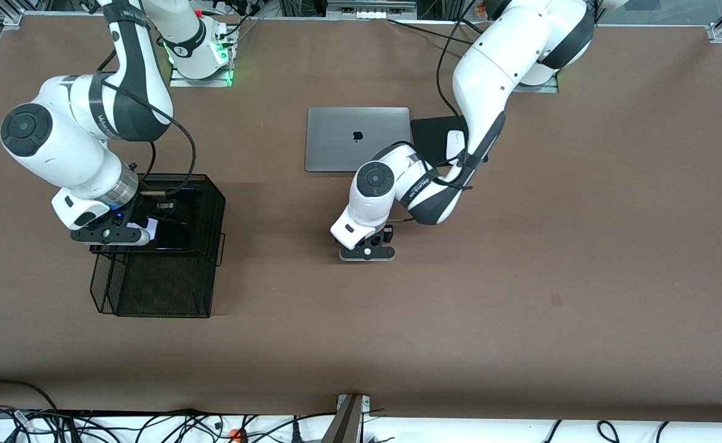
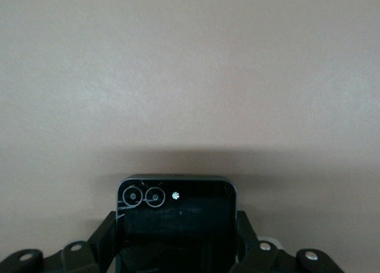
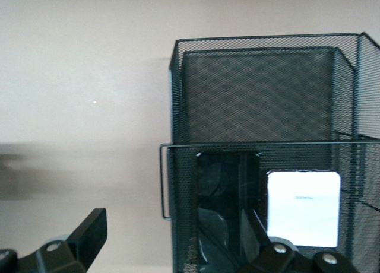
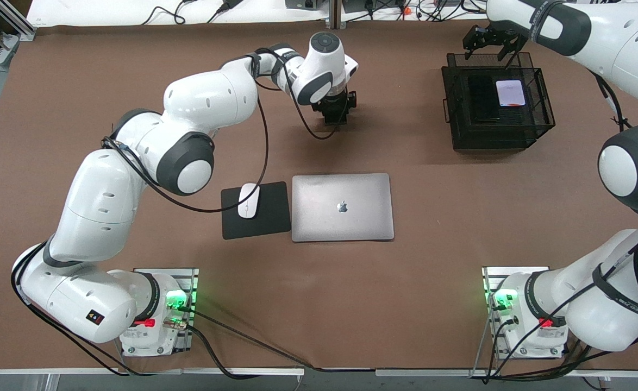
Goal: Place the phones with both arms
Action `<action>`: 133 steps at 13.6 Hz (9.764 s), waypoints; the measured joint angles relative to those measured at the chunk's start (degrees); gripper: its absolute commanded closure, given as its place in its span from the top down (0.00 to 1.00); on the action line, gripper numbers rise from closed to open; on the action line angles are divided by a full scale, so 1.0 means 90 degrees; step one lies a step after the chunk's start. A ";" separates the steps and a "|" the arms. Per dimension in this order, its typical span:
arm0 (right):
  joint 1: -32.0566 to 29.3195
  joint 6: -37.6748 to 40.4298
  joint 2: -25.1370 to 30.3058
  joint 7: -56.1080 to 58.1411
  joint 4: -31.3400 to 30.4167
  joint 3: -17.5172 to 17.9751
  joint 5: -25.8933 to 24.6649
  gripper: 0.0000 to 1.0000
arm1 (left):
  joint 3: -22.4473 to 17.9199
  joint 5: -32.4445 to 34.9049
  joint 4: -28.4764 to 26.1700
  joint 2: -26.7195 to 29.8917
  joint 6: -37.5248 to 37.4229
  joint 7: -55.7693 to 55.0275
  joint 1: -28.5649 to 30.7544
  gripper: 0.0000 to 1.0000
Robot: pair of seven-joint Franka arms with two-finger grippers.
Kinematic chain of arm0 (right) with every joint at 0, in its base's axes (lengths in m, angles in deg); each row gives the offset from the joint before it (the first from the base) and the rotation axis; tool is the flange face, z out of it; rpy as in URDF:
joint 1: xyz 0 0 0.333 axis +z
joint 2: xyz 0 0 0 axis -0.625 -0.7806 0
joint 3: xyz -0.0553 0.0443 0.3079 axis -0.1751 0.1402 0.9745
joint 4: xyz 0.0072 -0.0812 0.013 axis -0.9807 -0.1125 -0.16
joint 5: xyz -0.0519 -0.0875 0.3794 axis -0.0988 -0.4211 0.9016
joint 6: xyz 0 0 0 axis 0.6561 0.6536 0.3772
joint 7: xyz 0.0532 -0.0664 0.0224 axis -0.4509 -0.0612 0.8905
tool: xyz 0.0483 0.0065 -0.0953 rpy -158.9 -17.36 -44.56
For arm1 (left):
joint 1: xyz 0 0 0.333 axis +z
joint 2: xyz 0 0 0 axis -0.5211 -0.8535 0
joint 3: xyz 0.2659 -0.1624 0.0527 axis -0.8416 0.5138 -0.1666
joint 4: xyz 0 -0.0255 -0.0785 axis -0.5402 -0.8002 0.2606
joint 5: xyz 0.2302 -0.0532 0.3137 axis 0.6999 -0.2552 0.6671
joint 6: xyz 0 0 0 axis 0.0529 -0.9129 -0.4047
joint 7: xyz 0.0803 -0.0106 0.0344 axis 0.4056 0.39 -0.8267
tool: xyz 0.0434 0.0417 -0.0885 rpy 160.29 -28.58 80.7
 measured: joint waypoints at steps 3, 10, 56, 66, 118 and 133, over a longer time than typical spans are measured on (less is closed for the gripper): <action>0.0013 0.0003 -0.0257 0.0006 0.0252 0.0035 0.0737 1.00 | -0.0104 0.0000 0.0047 -0.0069 0.0022 -0.0068 -0.0128 1.00; 0.0055 0.0917 -0.1042 -0.0643 0.1524 0.0240 0.0889 1.00 | -0.0598 -0.0025 0.0354 -0.0019 -0.0681 -0.0413 -0.0442 1.00; 0.0838 -0.1288 -0.4855 -0.2995 0.4093 0.2084 0.0542 0.99 | -0.1311 -0.1306 -0.1297 0.5551 -0.5039 0.5416 0.3415 1.00; 0.0890 -0.1470 -0.4898 -0.2980 0.3961 0.2143 0.0524 0.14 | -0.1704 -0.1341 -0.1320 0.5552 -0.5059 0.5608 0.3399 1.00; -0.1803 0.0360 -0.3316 0.1264 0.2740 0.0039 0.1976 0.99 | -0.1714 -0.1343 -0.1330 0.5506 -0.5140 0.5608 0.3628 1.00; 0.1497 0.3039 -0.2304 -0.1008 0.3196 -0.2771 0.1753 1.00 | -0.1659 -0.1346 -0.1344 0.5501 -0.5077 0.5614 0.3615 1.00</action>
